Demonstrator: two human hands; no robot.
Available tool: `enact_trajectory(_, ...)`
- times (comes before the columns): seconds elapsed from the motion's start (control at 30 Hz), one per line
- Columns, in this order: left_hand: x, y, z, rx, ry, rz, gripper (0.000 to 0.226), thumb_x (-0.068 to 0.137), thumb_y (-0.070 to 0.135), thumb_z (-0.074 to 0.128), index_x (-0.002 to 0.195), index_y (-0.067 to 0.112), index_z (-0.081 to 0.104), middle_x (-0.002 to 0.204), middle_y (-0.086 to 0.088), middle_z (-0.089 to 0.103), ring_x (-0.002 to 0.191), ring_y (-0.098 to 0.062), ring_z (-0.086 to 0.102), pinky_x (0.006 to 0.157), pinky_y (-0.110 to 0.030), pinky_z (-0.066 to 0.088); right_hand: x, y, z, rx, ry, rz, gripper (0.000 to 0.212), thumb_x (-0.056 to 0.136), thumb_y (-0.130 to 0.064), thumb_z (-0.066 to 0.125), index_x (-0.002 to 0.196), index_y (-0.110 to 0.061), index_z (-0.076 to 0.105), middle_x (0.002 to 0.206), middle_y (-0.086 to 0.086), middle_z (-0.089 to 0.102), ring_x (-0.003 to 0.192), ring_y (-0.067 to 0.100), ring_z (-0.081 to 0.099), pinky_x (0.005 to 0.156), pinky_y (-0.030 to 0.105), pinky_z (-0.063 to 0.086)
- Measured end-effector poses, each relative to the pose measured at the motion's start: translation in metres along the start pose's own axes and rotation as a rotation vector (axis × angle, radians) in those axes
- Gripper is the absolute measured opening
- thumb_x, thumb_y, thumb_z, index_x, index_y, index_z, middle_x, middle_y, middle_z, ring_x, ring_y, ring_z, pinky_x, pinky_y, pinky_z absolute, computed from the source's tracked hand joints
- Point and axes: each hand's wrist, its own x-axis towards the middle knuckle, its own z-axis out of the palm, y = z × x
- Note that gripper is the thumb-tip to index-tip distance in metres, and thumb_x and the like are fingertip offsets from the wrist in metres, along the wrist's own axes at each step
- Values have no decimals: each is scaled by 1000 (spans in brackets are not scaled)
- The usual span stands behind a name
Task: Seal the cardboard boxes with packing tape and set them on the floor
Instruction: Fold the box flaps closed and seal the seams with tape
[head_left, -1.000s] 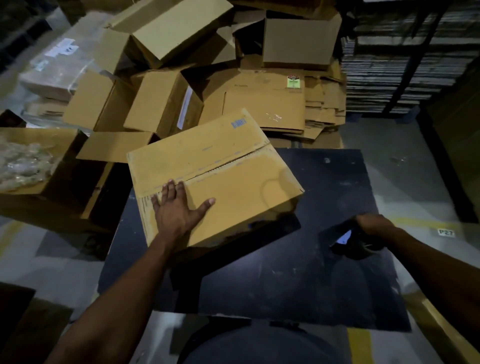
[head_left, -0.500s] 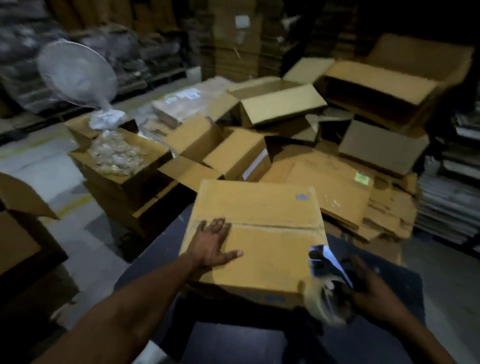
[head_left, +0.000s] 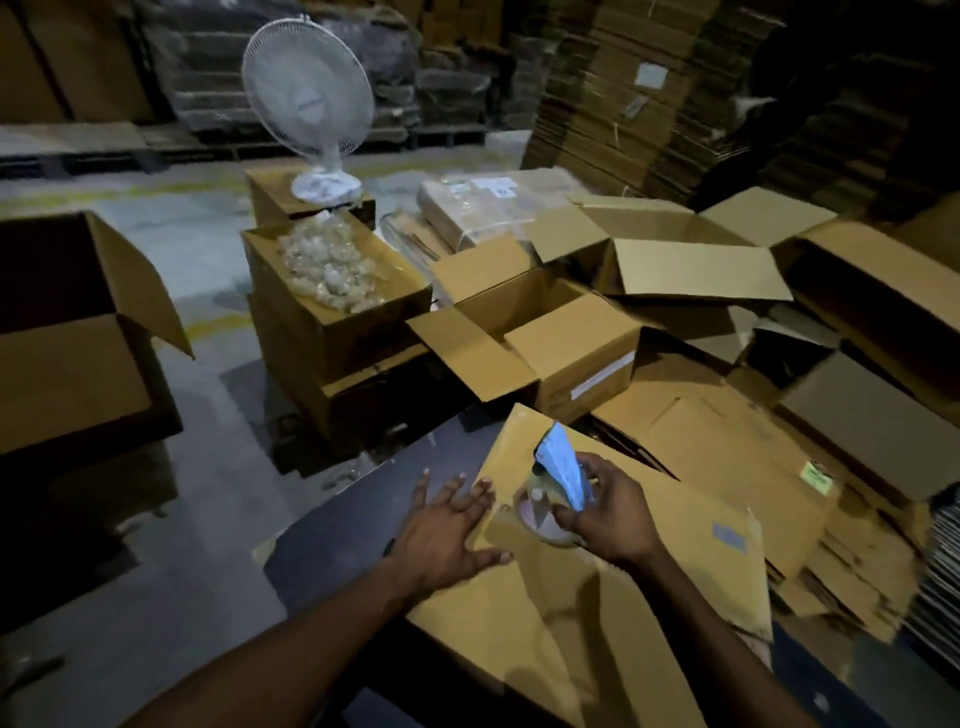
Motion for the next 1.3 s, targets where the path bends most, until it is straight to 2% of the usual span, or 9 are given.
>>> enact_trajectory(0.1, 3, -2, 7, -41, 88, -6, 97, 87, 92, 27, 160, 29, 38, 168, 13, 30, 147, -28, 36, 120, -61, 3, 13, 3, 7, -59, -13, 17, 69, 64, -31, 87, 129, -26, 63, 114, -6, 68, 99, 17, 64, 79, 35, 56)
enact_trajectory(0.33, 3, -6, 19, -198, 358, 12, 51, 96, 63, 51, 132, 31, 69, 142, 12, 63, 130, -23, 53, 109, -44, 24, 12, 12, 16, -125, -154, -20, 77, 59, -46, 93, 124, -41, 52, 106, -14, 70, 93, 15, 66, 71, 37, 57)
enact_trajectory(0.43, -1, 3, 6, -671, 480, -242, 27, 101, 42, 61, 121, 31, 75, 112, 11, 72, 108, -5, 60, 94, -31, 49, 7, 11, 14, -98, -167, -26, 78, 59, -43, 94, 124, -46, 50, 107, -19, 69, 95, 8, 67, 71, 36, 57)
enact_trajectory(0.5, 2, 19, -22, -1210, 439, -479, 20, 103, 36, 62, 107, 23, 77, 94, 8, 75, 85, -8, 67, 73, -29, 57, 4, 11, 12, -96, -158, -31, 79, 60, -42, 93, 126, -45, 50, 110, -19, 69, 96, 8, 67, 72, 36, 58)
enact_trajectory(0.57, 11, 34, -52, -1728, 241, -744, 35, 105, 40, 59, 102, 7, 71, 87, -7, 72, 73, -22, 65, 59, -30, 53, 2, 12, 13, -98, -157, -52, 80, 59, -45, 91, 127, -45, 49, 113, -17, 69, 98, 9, 67, 73, 37, 58)
enact_trajectory(0.63, 18, 38, -64, -1902, -5, -874, 51, 104, 51, 56, 109, 2, 67, 94, -15, 73, 77, -28, 67, 62, -35, 58, 1, 13, 13, -91, -171, -72, 80, 59, -48, 90, 128, -45, 50, 116, -17, 68, 101, 9, 67, 75, 40, 58)
enact_trajectory(0.83, 25, 36, -64, -1910, -198, -778, 47, 98, 59, 59, 99, 14, 71, 87, -7, 61, 60, -17, 54, 60, -28, 45, 3, 16, 16, -80, -185, -99, 78, 57, -49, 86, 126, -47, 49, 119, -20, 67, 106, 8, 65, 78, 41, 58)
enact_trajectory(1.07, 37, 42, -61, -1814, -55, -822, 16, 101, 13, 65, 109, 1, 73, 83, -12, 73, 51, -13, 56, 48, -26, 50, 7, 15, 18, -87, -221, -102, 80, 59, -51, 88, 130, -44, 51, 121, -19, 67, 112, 12, 65, 84, 46, 59)
enact_trajectory(1.3, 51, 12, -50, -1265, 205, -794, 24, 92, 16, 76, 68, 14, 75, 72, -7, 75, 65, -23, 68, 66, -38, 60, 13, 0, 8, -277, -258, -190, 99, 68, -64, 84, 151, -56, 31, 141, -16, 57, 122, 13, 58, 94, 45, 55)
